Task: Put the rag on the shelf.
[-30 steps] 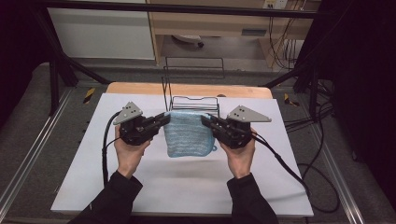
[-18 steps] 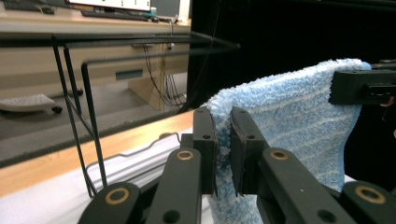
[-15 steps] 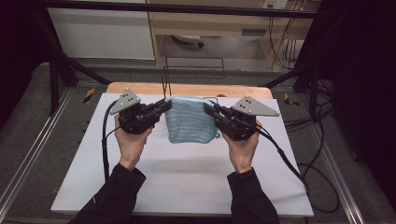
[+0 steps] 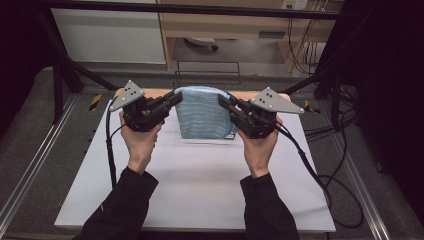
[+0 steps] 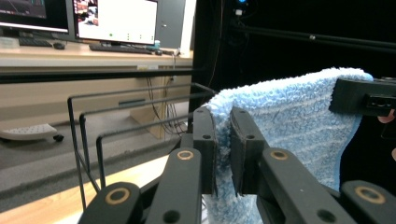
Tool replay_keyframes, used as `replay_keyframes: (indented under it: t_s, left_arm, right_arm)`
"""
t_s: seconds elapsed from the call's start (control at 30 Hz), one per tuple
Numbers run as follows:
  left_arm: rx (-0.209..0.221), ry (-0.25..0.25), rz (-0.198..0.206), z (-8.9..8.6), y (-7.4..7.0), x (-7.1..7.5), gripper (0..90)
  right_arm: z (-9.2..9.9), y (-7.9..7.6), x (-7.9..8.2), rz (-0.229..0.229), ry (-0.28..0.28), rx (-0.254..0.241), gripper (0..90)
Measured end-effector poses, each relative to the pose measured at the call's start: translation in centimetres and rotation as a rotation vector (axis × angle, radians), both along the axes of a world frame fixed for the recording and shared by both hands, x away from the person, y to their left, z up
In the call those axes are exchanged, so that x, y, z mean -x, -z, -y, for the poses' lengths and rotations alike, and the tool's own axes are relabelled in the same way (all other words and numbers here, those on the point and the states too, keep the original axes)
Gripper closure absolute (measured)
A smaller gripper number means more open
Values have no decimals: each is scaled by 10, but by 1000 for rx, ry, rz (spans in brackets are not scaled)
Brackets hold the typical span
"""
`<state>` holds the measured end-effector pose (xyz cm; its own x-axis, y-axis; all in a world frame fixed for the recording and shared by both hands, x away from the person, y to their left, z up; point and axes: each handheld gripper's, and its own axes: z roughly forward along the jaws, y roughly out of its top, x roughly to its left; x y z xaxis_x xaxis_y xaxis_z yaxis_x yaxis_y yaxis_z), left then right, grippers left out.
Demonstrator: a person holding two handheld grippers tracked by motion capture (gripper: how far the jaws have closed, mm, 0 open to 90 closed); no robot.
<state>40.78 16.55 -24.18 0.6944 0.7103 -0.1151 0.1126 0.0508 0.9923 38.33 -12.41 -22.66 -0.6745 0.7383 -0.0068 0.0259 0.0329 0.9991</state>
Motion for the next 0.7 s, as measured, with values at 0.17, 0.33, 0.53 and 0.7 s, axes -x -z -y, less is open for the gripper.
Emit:
replay_keyframes:
  t_s: [0.17, 0.33, 0.53, 0.7]
  left_arm:
    - [14, -12, 15, 0, -10, -4, 816]
    - [31, -17, 39, 1, -22, -7, 816]
    - [54, -19, 65, 0, -32, -11, 816]
    - [73, -26, 76, 0, -42, -15, 816]
  right_arm:
    - [-1, -10, -3, 24, 3, 2, 815]
    - [-1, -21, -8, 46, 10, -13, 815]
    - [-1, -32, -12, 77, 14, -29, 815]
    - [-4, -41, -15, 94, 16, -31, 815]
